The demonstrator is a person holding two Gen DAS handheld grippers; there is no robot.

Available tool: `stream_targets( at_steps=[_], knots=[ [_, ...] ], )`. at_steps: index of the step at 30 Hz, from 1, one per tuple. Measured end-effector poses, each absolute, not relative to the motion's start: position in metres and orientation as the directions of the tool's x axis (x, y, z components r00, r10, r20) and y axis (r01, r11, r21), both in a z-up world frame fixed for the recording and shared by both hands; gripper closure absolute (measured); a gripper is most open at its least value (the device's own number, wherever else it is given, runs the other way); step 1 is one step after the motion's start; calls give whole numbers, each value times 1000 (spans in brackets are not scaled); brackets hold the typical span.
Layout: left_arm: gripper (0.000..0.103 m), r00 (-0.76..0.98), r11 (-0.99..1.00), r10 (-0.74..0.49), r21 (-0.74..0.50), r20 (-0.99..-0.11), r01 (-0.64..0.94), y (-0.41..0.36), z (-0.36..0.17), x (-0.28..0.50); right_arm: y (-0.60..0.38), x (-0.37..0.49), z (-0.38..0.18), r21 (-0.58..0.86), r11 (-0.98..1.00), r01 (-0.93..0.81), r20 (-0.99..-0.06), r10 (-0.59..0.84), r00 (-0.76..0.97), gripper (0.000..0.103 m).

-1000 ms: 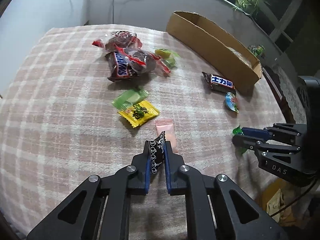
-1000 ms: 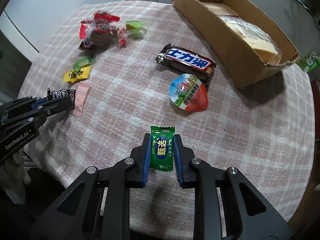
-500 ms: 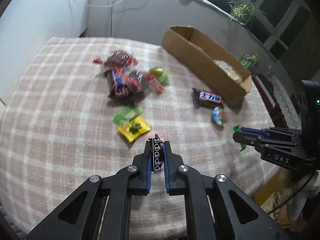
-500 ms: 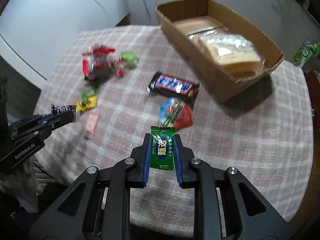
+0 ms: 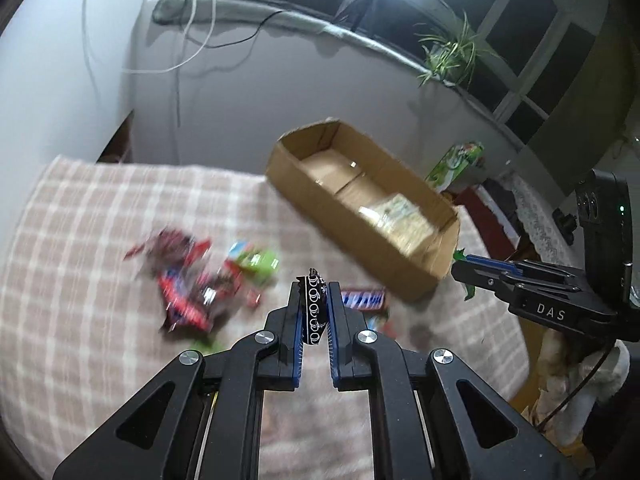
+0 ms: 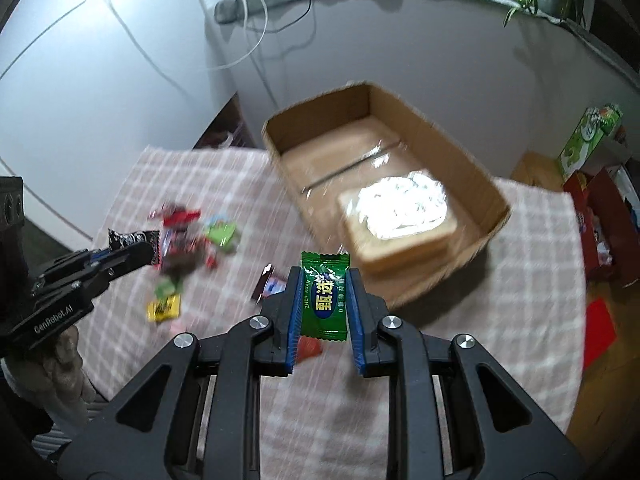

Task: Organize snacks
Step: 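Carry both candies into the box and open both tools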

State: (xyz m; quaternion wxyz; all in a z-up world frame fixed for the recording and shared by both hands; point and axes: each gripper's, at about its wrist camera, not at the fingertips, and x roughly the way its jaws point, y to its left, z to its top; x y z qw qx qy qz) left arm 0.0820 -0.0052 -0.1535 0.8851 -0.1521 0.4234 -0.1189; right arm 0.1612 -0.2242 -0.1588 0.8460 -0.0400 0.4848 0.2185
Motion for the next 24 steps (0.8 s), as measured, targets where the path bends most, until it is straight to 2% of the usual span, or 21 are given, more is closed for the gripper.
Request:
stream_targets(
  at_steps=[12, 24],
  knots=[
    [94, 620, 908, -389, -397, -681, 134, -31, -142, 161, -214, 246, -154, 171, 894, -413, -831, 356, 427, 82],
    [94, 565, 910, -397, -391, -723, 139, -55, -165, 218, -210, 302, -189, 196, 905, -377, -860, 344, 377, 81]
  ],
)
